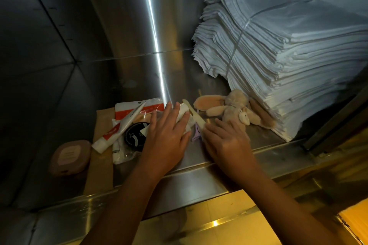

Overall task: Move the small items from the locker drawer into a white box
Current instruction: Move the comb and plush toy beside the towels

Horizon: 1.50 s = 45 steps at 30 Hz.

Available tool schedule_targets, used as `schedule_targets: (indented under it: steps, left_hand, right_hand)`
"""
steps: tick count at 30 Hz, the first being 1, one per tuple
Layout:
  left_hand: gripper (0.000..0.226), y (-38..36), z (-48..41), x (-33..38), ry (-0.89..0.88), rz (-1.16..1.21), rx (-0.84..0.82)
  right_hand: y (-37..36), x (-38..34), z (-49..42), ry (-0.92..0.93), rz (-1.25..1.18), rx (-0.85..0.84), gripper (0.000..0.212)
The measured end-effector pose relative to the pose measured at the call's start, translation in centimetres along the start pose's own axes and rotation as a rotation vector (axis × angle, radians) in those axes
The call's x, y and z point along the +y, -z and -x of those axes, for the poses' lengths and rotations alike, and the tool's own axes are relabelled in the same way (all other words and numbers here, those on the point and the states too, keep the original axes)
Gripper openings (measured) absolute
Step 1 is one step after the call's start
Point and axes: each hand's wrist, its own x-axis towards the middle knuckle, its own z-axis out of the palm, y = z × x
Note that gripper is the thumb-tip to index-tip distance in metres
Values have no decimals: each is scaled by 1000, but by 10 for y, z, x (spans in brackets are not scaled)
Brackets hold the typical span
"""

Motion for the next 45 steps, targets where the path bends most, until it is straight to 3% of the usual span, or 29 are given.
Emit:
schedule_targets:
  steps: [11,21,28,34,37,45]
  left_hand:
    - [55,-13,2,-9,59,-12,-123]
    - [57,-22,-8,4,80,-100,-123]
    - [58,-23,-11,10,40,-15,-81]
    - [74,-32,-16,13,17,-82,-146]
    - [81,-37,-19,15,35,-96,-166]
    - [74,-34,-17,15,35,-89,-151]
  right_hand:
    - [4,-6,-9,-69,-64,-140,31]
    - [0,10,-12,-216,45,-259,62]
    - [-4,30,-10,-87,53,-245,57]
    - [-2,41,-12,12,23,-205,47]
    - [-3,39,-16,5,-1,-221,49]
    - [-3,33,-17,-25,10,-241,54]
